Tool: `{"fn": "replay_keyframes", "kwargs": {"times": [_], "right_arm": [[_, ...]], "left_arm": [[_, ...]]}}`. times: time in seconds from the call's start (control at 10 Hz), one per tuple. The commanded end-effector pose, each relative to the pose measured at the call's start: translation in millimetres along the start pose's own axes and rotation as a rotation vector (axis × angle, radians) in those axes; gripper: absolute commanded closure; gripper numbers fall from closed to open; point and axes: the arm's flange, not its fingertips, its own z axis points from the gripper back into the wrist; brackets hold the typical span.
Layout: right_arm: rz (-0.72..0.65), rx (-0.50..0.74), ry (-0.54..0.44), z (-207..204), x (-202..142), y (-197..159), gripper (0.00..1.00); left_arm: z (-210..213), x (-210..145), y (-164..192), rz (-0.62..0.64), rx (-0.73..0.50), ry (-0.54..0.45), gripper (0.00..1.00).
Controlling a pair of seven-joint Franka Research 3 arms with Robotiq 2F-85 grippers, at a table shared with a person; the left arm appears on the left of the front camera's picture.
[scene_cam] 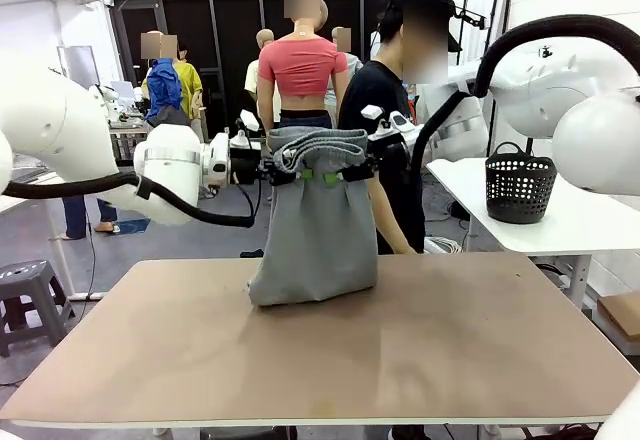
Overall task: Fold the training pants.
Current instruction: Fold the Training pants in half.
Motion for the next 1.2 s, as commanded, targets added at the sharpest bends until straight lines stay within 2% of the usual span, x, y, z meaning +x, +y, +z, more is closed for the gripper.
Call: {"fn": "replay_keyframes", "kwargs": {"times": [0.0, 0.3, 0.4, 0.5, 0.6, 0.8, 0.9, 1.1], "right_arm": [[-0.158, 0.057, 0.049, 8, -29, 24, 1.0], [-0.338, 0.126, 0.052, -10, -81, 53, 1.0], [-0.333, 0.133, 0.044, -18, -85, 60, 1.0], [-0.28, 0.092, 0.015, -15, -72, 37, 1.0], [-0.28, 0.092, 0.015, -15, -72, 37, 1.0], [-0.28, 0.092, 0.015, -15, -72, 37, 1.0], [-0.288, 0.104, 0.013, -20, -75, 42, 1.0], [-0.396, 0.13, 0.008, -19, -93, 56, 1.0]], "left_arm": [[16, -15, -28, 0.141, -0.022, -0.009, 1.0], [14, -51, -71, 0.304, -0.082, -0.005, 1.0], [15, -51, -81, 0.322, -0.073, -0.016, 1.0], [14, -40, -86, 0.266, -0.055, -0.032, 1.0], [-2, -69, -78, 0.282, -0.11, 0.033, 1.0], [-2, -69, -78, 0.282, -0.11, 0.033, 1.0], [0, -69, -86, 0.289, -0.107, 0.03, 1.0], [7, -71, -98, 0.38, -0.141, 0.067, 1.0]]}}
